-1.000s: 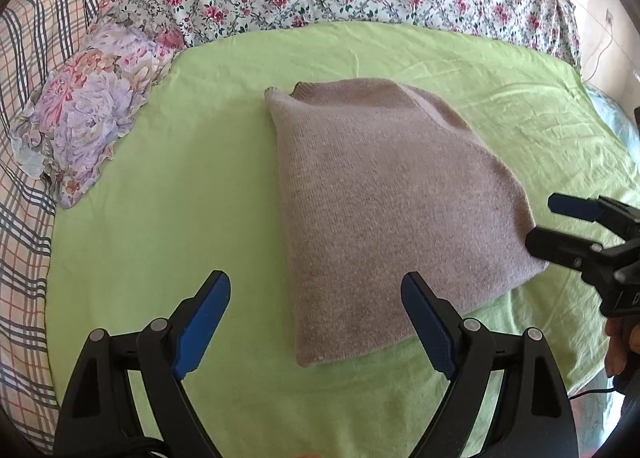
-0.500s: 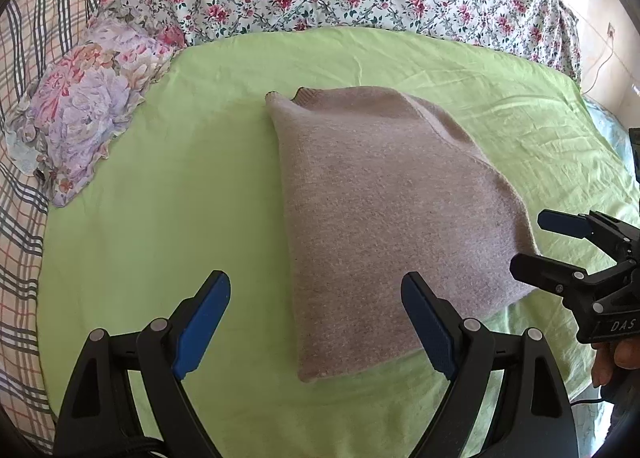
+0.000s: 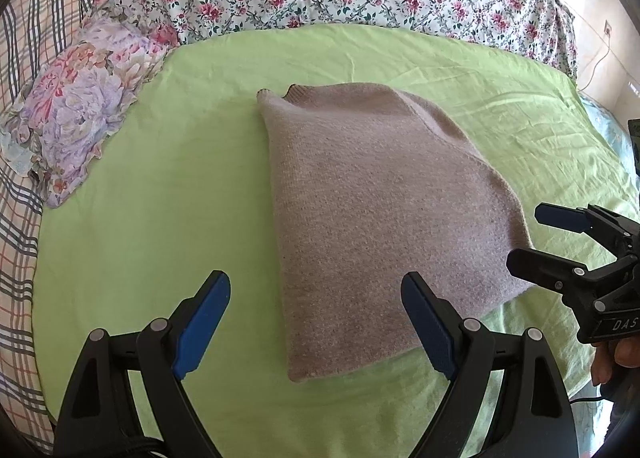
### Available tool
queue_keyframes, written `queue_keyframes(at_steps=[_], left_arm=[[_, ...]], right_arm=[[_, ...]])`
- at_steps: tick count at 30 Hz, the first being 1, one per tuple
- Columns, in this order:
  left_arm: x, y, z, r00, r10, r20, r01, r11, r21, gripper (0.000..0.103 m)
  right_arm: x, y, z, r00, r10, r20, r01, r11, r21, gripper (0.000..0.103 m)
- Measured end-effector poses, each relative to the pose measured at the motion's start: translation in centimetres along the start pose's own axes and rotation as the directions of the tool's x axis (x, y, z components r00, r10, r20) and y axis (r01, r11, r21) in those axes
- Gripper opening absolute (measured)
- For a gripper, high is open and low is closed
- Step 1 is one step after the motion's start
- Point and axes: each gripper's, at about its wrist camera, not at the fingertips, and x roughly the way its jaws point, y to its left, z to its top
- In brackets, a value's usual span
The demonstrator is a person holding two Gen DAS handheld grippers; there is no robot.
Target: Fold small clothes
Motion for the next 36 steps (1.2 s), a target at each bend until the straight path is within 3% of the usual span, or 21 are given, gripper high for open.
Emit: queue_keyframes(at_steps=[36], left_arm=[[-0.24,-0.03,0.28,1.000,-0.010,0.007,0.011,1.000,-0.013,0.088]], right_arm=[[0.03,-0.04,0.70,1.000,0.005,0.010,-0.005,1.000,0.002,0.093]])
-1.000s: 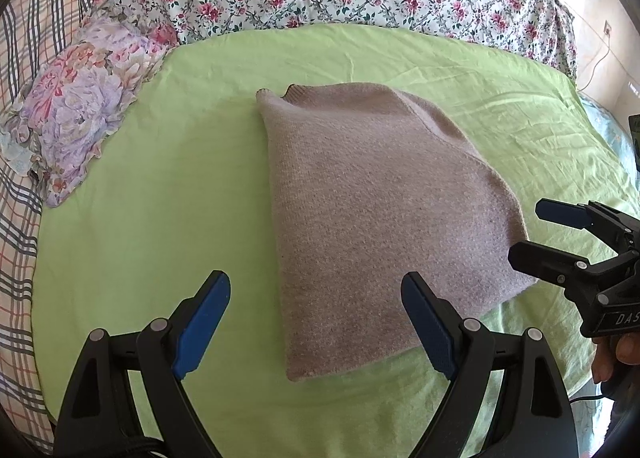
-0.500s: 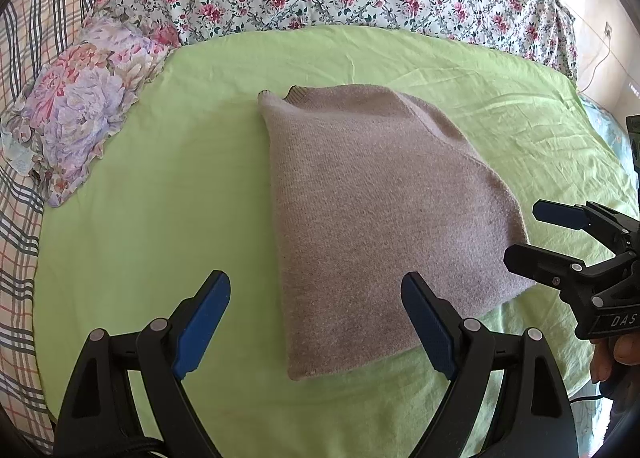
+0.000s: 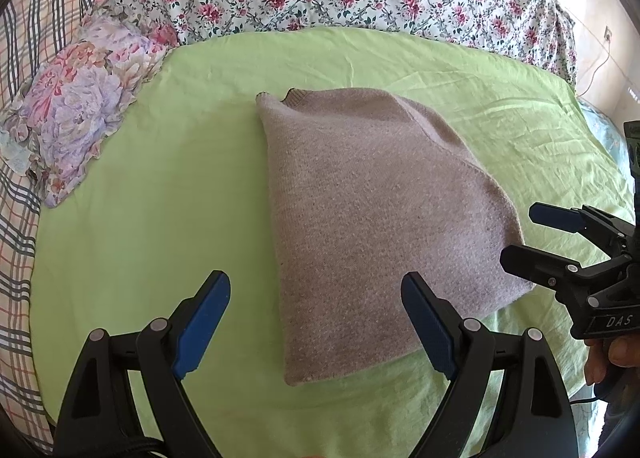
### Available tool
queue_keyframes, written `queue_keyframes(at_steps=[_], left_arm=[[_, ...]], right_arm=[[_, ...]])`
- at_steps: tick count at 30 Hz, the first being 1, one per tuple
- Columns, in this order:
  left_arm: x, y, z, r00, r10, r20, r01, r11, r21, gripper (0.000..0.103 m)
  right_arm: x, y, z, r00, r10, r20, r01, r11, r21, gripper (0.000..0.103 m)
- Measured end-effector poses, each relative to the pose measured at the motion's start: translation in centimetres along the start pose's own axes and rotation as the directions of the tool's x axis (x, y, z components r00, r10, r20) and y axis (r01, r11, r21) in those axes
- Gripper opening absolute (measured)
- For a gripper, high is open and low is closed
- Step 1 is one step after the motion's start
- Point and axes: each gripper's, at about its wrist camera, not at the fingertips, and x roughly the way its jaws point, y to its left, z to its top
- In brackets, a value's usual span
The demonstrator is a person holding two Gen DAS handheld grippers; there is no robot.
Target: Fold small clothes
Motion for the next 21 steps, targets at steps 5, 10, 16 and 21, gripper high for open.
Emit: queue_keyframes(at_steps=[5,10,16,21], left_arm=[[0.00,-0.14,0.03,1.000,0.001,0.001,-0.001,1.000,0.002,0.088],[-0.02,-0.20,0.07,1.000,0.003,0.001,-0.003,1.000,-0.001,0.088],[0.05,-0.20,0.21,1.000,0.004,0.001,-0.004,1.000,0.001,0.088],[0.10,-0.18,0.22,1.000,0.001,0.000,-0.001,1.000,0.000,0.088]], right_arm=[[-0.10,0.04,-0.09,1.000,-0.003,0.003,0.003,1.000,0.005,0.093],[-0.14,0.00,-0.09,1.000,-0.004,0.005,0.004,1.000,0.007,0.093],[-0.17,0.01,0.01,1.000,-0.003,0.007,0.003,1.000,0.006,0.093],[-0.17,0.04,-0.01,1.000,-0.004,0.009,0.004,1.000,0.011,0.093]])
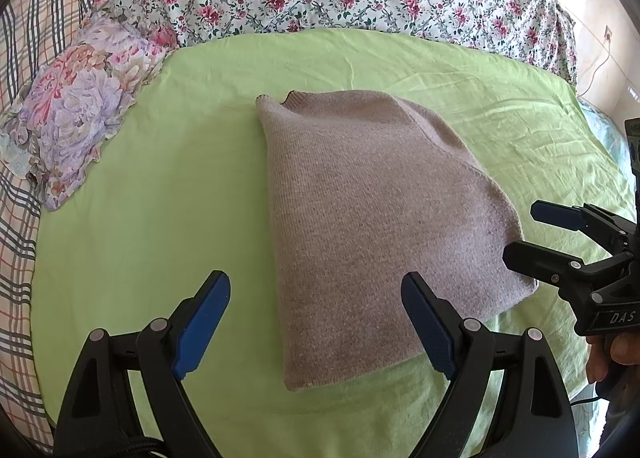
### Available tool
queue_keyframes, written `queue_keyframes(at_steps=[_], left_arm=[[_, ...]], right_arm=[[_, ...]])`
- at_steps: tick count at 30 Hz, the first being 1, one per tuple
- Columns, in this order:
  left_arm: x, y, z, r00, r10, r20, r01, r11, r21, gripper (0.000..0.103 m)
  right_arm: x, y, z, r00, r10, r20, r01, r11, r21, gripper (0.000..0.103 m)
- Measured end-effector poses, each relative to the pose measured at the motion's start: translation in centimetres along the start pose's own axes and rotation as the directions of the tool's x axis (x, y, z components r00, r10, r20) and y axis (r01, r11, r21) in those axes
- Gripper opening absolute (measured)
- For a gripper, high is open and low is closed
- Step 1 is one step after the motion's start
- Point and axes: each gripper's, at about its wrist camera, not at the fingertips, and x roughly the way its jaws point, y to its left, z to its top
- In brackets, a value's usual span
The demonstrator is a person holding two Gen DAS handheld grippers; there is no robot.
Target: Fold small clothes
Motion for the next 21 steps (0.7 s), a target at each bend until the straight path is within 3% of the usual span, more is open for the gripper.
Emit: queue_keyframes(at_steps=[21], left_arm=[[1.3,0.1,0.7,1.000,0.020,-0.024,-0.021,0.999,-0.034,0.088]], right_arm=[[1.2,-1.7,0.9,1.000,-0.011,-0.010,0.011,0.999,0.033,0.093]])
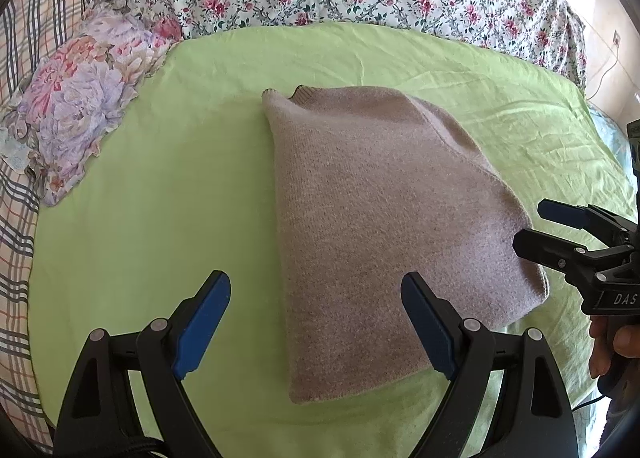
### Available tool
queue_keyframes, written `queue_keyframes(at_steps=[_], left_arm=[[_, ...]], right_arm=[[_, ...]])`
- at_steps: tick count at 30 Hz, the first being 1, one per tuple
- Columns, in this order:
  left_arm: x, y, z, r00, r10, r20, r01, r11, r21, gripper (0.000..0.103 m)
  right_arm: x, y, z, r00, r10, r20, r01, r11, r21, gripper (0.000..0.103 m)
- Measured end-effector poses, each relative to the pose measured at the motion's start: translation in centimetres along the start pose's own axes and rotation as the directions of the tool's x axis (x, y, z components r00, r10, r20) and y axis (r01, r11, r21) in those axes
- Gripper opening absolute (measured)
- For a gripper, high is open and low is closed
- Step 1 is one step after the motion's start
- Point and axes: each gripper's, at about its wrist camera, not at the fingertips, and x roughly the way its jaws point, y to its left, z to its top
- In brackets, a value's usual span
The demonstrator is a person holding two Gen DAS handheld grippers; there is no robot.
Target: Fold small clothes
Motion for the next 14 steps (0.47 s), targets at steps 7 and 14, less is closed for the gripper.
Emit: queue_keyframes(at_steps=[7,14], left_arm=[[0.01,-0.28,0.11,1.000,0.001,-0.005,-0.001,1.000,0.004,0.088],[-0.13,-0.32,0.15,1.000,0.008,0.008,-0.008,1.000,0.012,0.088]], right_arm=[[0.11,-0.10,0.08,1.000,0.001,0.000,-0.001,1.000,-0.001,0.093],[0.23,-0.08,-0.03,1.000,0.003,0.003,-0.003,1.000,0.001,0.093]])
